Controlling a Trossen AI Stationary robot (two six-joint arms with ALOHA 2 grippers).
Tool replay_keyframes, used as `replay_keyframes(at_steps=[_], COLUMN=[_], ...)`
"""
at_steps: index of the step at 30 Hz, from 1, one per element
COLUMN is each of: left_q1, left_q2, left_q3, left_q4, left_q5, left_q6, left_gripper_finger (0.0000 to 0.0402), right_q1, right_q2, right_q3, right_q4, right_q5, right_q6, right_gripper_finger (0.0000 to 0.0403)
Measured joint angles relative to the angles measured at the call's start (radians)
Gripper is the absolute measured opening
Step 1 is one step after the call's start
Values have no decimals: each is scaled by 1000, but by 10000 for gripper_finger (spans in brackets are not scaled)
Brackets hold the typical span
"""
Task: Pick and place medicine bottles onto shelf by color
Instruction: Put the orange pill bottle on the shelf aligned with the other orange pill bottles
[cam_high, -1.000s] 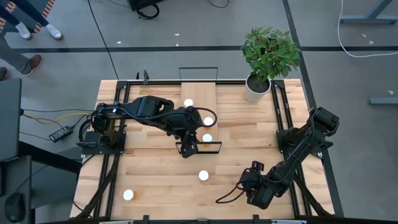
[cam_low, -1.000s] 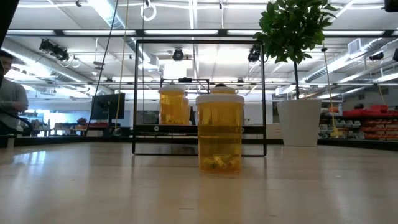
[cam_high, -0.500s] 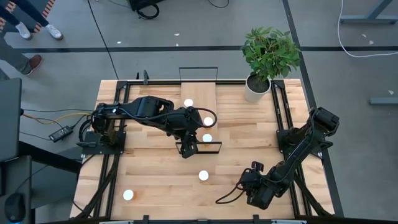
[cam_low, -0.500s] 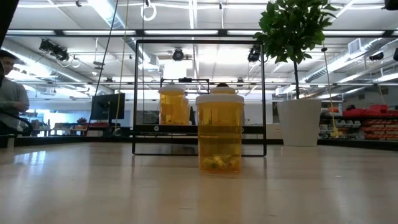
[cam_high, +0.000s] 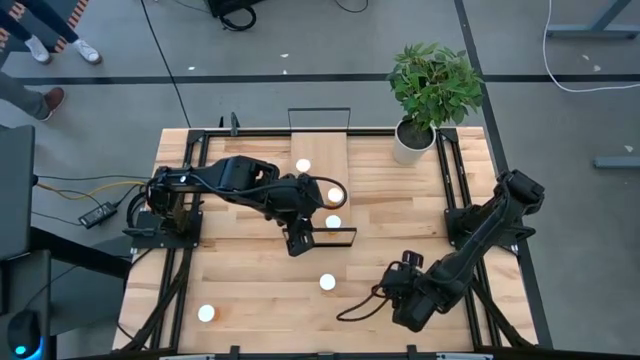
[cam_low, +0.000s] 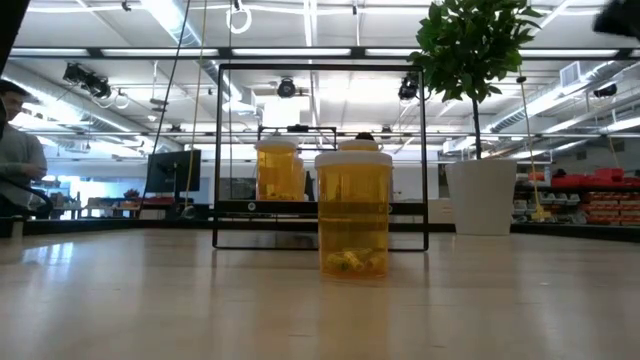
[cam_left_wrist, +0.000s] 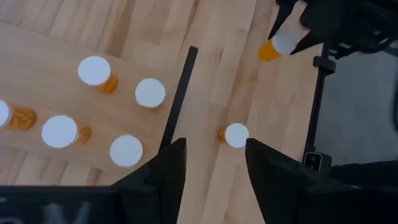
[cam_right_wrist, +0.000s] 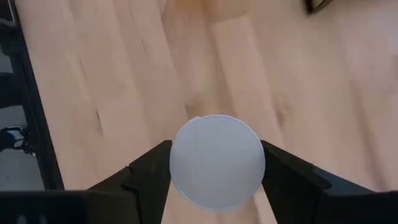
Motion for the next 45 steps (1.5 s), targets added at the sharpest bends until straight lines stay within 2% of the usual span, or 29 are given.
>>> replay_keyframes(at_steps=[10, 16, 25, 37, 45], left_q1=[2, 2, 2, 8, 66], left_q2=[-19, -41, -65, -100, -119], left_q3=[0, 1, -1, 0, 0], left_q4=[-106, -110, -131, -130, -130], left_q5=[0, -20, -50, -79, -80], left_q6=[26, 51, 57, 63, 107], left_gripper_finger=[172, 172, 172, 172, 172], right_q1=[-151, -270, -478, -752, -950], right_q2=[-1, -3, -2, -2, 30], right_q3=[343, 485, 509, 509, 507], right_q4=[-326, -369, -357, -182, -82], right_q5=[-21, 5, 4, -37, -103], right_q6=[-112, -245, -456, -727, -851], right_gripper_finger=[231, 230, 230, 230, 230])
